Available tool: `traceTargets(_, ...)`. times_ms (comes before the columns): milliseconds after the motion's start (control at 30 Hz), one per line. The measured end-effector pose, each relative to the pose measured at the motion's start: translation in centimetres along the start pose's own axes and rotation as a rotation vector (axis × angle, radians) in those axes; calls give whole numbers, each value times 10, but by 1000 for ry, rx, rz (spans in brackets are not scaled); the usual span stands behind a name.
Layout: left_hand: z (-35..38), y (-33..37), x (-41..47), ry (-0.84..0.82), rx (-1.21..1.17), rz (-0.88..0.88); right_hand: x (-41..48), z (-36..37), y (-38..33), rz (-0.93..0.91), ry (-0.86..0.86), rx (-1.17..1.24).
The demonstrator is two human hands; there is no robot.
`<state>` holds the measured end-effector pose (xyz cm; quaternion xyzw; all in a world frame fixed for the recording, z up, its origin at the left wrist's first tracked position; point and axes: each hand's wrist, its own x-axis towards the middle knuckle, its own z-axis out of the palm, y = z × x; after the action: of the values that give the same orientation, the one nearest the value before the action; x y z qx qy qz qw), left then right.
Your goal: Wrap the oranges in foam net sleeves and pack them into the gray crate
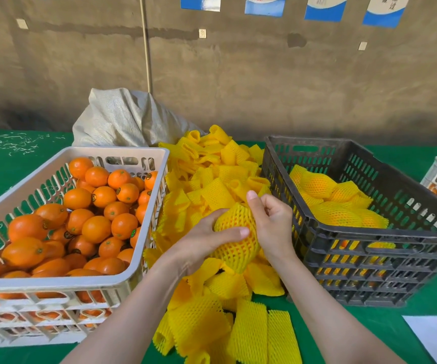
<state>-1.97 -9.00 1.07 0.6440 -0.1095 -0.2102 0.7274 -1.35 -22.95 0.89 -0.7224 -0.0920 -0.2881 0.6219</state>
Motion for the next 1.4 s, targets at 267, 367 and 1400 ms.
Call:
traceTargets(267,9,5,4,203,-140,10,-5,0,1,256,-1,235)
traceTargets(367,8,3,5,222,-227,89,-18,1,4,501,-188,404)
traceTargets(1400,142,24,172,158,1099,521,167,-176,61,357,73,-427)
